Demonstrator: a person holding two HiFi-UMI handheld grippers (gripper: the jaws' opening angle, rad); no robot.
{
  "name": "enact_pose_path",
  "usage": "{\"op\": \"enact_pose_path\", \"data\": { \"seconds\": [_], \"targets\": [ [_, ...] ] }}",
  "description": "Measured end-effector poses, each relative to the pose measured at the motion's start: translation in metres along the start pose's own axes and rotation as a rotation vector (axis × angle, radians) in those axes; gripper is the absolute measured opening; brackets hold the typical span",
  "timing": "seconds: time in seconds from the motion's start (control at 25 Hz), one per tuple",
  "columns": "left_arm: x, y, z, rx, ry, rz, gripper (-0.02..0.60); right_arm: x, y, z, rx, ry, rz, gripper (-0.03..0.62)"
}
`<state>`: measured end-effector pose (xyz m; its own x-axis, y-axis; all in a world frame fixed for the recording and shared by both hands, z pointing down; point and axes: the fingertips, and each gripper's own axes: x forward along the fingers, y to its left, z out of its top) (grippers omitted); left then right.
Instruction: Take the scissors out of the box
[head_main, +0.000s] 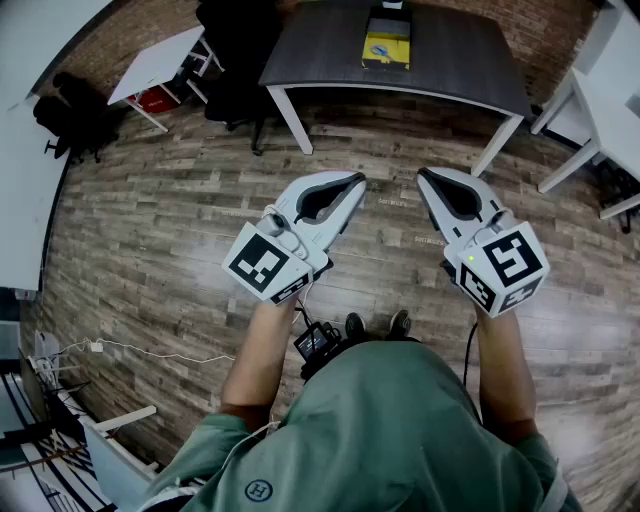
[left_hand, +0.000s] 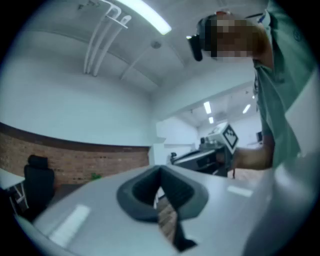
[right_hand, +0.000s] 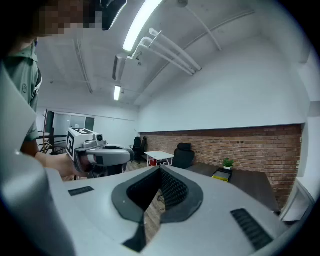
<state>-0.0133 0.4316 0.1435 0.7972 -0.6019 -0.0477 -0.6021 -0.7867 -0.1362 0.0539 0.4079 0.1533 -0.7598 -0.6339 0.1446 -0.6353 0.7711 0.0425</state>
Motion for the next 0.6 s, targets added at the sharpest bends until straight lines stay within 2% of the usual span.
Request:
{"op": "enact_pose_path", "data": {
  "seconds": [0.6],
  "targets": [
    [-0.0087,0.0002,-0.0030,-0.010,0.002,-0.012,-0.015,0.0025,0.0086,-0.0001,0.008,-0.012,-0.012,0.008]
  ]
}}
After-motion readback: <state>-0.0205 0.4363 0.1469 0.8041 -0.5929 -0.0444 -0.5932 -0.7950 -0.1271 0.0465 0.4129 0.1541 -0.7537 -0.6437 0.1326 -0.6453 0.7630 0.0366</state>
